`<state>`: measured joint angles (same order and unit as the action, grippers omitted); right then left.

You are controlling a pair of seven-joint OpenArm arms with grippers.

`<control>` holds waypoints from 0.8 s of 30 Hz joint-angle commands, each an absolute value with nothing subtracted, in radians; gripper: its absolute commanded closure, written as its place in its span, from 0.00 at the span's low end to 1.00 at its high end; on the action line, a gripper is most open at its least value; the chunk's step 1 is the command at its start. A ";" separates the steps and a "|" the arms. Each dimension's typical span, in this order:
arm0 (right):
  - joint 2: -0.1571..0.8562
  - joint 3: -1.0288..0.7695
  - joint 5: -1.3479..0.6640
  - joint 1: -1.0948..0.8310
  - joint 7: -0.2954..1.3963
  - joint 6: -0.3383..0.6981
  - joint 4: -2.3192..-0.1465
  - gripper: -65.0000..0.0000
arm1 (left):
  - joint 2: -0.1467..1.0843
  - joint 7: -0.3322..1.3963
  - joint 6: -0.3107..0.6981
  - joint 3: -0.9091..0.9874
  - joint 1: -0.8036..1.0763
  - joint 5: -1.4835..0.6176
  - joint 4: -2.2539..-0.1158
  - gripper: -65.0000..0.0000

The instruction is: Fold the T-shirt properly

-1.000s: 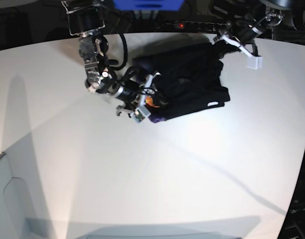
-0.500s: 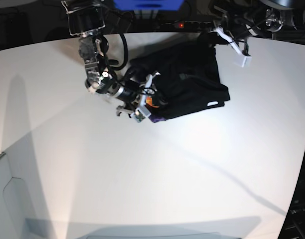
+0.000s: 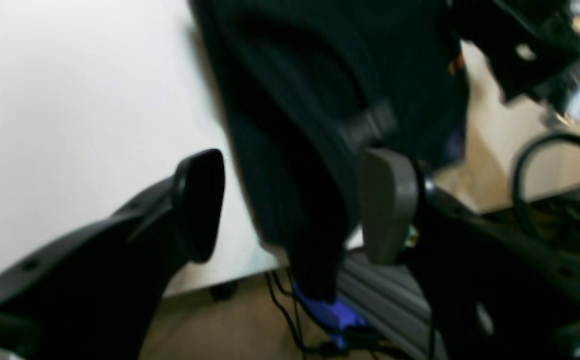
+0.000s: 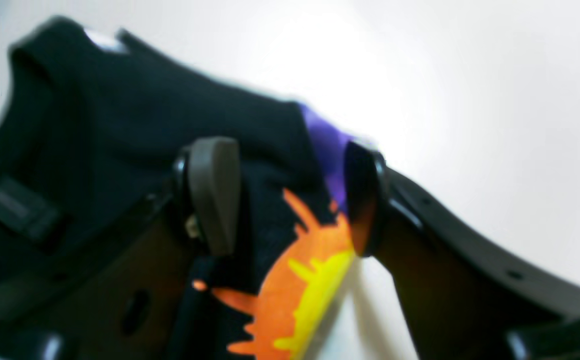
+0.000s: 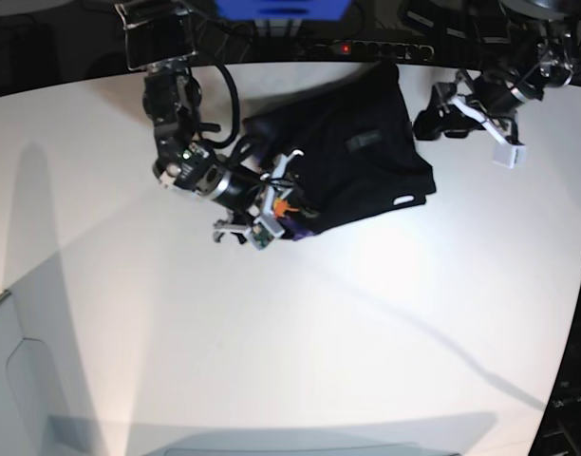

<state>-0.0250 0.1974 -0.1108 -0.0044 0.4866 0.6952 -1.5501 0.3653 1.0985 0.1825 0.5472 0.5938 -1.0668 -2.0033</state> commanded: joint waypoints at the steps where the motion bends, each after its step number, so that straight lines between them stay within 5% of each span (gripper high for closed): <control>1: -0.030 0.197 -0.131 0.008 0.463 0.698 -1.580 0.52 | 0.374 1.086 0.182 0.556 0.567 -1.087 -2.017 0.37; 24: -0.030 0.070 -0.130 0.008 0.463 0.698 -1.601 0.52 | 0.255 1.084 0.179 0.555 0.351 -0.931 -1.819 0.37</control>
